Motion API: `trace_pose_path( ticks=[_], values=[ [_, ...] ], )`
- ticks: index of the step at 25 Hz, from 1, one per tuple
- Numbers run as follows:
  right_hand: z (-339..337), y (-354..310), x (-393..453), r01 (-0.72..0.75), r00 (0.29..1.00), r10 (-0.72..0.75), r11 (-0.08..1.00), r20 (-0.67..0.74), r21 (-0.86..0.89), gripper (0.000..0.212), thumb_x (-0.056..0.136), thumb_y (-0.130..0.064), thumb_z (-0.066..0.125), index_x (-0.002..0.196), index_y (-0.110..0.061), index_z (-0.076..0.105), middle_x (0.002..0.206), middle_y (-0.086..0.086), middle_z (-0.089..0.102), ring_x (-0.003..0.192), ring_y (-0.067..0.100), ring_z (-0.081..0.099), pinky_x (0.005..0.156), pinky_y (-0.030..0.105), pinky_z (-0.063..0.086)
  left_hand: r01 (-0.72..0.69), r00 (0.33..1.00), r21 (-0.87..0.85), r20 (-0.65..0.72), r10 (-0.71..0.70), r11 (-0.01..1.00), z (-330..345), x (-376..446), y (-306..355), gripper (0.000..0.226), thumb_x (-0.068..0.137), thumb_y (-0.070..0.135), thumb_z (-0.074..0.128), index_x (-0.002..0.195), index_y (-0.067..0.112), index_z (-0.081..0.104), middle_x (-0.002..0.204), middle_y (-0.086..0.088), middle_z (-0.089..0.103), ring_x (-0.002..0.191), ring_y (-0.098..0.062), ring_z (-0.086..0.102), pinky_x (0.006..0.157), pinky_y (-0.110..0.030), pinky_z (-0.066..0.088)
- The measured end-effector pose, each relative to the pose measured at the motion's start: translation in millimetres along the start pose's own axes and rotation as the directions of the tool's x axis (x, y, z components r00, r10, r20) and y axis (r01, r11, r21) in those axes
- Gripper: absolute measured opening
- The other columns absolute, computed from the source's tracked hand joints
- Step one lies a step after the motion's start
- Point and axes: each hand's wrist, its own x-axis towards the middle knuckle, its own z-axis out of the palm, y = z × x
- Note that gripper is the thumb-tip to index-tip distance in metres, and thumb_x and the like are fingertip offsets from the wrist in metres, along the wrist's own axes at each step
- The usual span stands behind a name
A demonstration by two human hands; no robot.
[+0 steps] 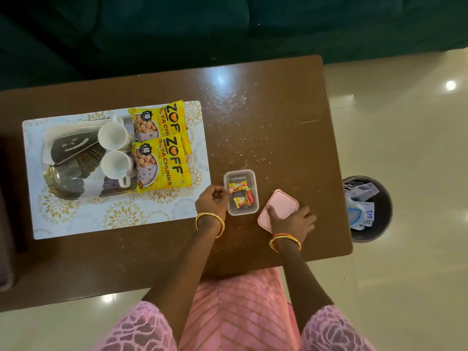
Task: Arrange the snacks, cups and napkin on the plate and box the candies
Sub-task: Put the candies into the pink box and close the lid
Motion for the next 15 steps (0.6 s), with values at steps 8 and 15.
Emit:
trace_pose_path(
  ticks=[8,15],
  values=[
    [-10.4,-10.6,-0.3,-0.038,0.999,0.034,0.890,0.016,0.453,0.038,0.077,-0.015,0.072,0.109,0.001,0.058,0.110,0.022,0.062,0.101,0.038,0.059,0.081,0.036,0.048,0.045,0.996,-0.086,0.075,-0.039,0.995,-1.9,-3.7,4.8,0.016,0.081,0.021,0.070,0.092,0.010,0.064,0.078,0.001,0.061,0.076,-0.018,0.061,0.053,-0.023,0.055],
    [-9.1,-63.4,-37.8,0.480,0.875,-0.483,0.865,-0.014,0.147,0.036,0.089,-0.018,0.055,0.124,-0.008,0.058,0.128,0.018,0.058,0.110,0.034,0.055,0.086,0.039,0.050,0.122,0.991,-0.229,0.088,-0.105,0.966,-4.1,-5.5,1.5,0.023,0.084,0.011,0.066,0.106,0.005,0.067,0.101,-0.016,0.069,0.089,-0.027,0.065,0.076,-0.042,0.059]
  ],
)
